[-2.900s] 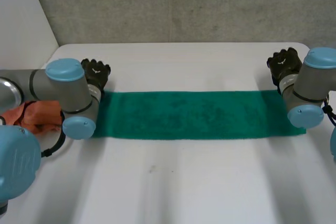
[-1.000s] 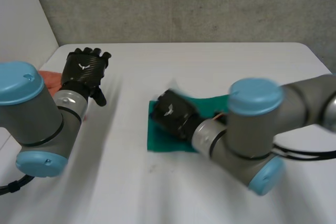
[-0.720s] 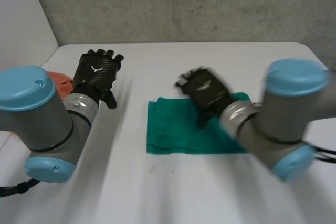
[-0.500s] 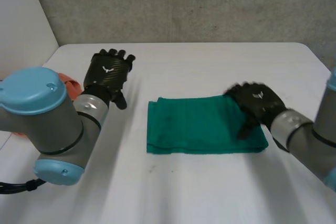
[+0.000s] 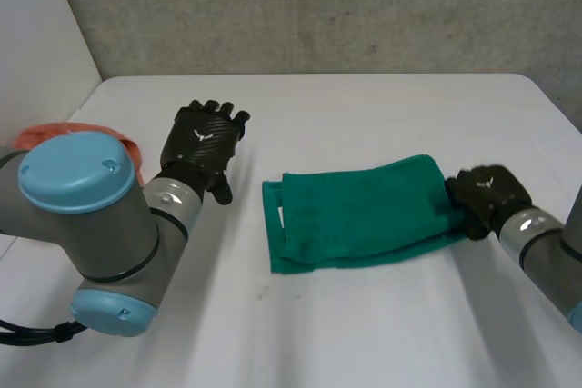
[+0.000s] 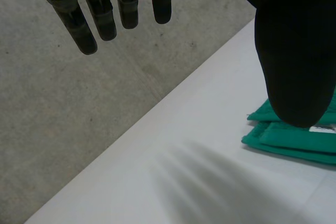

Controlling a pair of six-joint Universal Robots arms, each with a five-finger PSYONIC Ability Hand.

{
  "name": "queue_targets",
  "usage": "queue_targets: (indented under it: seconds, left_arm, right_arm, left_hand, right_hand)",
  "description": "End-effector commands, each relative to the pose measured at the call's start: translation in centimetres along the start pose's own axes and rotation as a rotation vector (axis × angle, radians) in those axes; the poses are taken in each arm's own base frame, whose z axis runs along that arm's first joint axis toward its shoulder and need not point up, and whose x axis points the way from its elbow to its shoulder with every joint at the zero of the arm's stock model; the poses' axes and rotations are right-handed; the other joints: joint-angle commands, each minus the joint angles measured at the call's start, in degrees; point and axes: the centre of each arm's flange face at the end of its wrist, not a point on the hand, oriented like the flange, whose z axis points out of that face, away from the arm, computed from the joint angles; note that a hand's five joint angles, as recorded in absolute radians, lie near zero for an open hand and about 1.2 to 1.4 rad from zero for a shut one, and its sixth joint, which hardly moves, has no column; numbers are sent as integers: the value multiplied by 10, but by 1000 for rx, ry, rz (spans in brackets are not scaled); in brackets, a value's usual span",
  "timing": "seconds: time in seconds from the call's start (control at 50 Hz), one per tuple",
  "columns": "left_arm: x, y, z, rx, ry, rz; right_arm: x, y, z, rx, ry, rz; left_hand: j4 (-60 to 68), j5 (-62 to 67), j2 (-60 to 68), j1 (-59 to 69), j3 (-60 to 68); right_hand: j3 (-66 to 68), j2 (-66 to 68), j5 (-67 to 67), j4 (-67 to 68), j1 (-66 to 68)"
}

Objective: Fold the laundry.

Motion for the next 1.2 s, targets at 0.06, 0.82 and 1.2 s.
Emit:
queue_targets:
  seconds: [0.06, 0.82, 1.2]
  left_arm:
    - [-8, -13, -6, 30, -19, -8]
    - [57, 7, -1, -173, 175, -250]
    - [63, 48, -3, -360, 194, -201]
  right_arm:
    - [-73, -98, -24, 266, -188, -134]
    - [-101, -85, 9, 46, -329, 276]
    - [-113, -57, 28, -41, -346, 88]
  left_hand:
    - [-15, -27, -16, -12, -19]
    - [-15, -27, -16, -12, -19]
    - [-15, -27, -16, -12, -19]
  right_hand:
    - [212, 203, 224, 211, 325]
    - [-488, -497, -476, -489, -375]
    - [-488, -497, -476, -489, -375]
